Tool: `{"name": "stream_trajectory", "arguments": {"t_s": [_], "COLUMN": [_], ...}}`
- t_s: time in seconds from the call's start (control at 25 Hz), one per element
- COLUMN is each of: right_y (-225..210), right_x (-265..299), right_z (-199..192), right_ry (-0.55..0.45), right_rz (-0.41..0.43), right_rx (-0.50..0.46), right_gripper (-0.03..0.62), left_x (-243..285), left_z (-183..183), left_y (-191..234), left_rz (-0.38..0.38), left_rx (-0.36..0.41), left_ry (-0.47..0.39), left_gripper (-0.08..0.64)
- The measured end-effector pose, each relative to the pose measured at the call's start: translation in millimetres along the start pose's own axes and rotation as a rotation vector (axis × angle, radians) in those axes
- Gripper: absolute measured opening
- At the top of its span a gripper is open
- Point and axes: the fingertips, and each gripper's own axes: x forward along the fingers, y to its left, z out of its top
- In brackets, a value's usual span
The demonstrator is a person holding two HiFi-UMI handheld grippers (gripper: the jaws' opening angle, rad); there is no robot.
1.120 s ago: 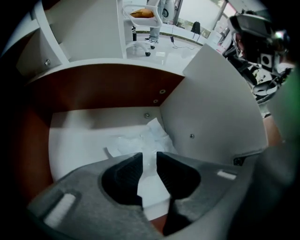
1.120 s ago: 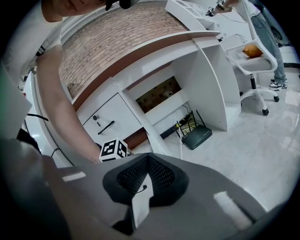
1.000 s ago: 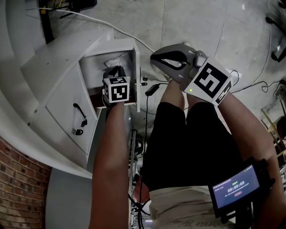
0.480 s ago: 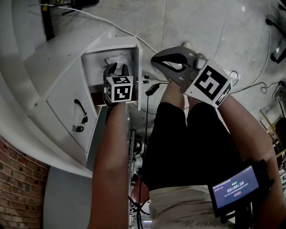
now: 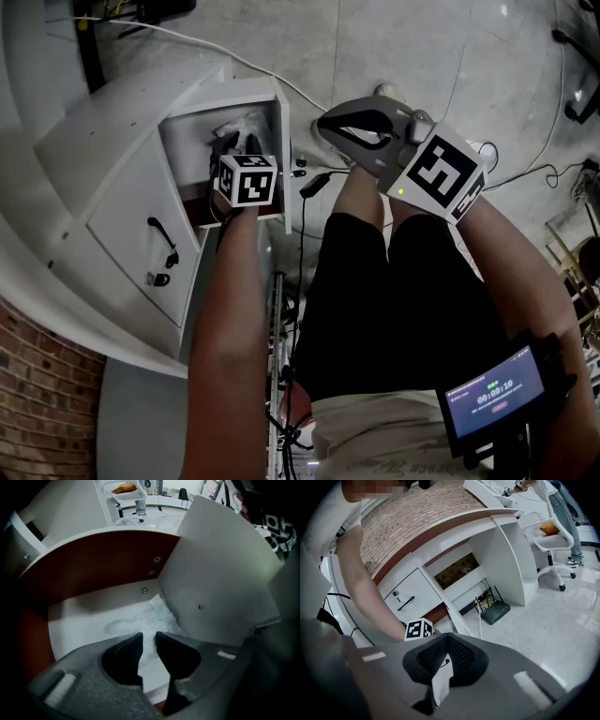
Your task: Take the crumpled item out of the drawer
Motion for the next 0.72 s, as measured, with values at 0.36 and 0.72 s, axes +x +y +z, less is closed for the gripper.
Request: {"name": "stream_trajectory", "arguments": {"t_s": [0.36,0.72], "right_y": [2.8,40.5], "right_x": [3.8,-17.2], "right_z": [4.1,37.5], "right_ry": [0.014,0.019], "right_rz": [0.023,0.008], "right_rx": [-0.021,-0.043], "right_gripper": [0.008,0.008], "left_x": [-2.9,-68.2], "left_z": [-3.1,3.1], "left_y": [-2.3,5.7], "left_rz": [-0.024,0.028], "left_rx": [-0.067,-0.159], "left_ry": [-0.012,-0.092], "left_gripper": [0.017,0.015]}}
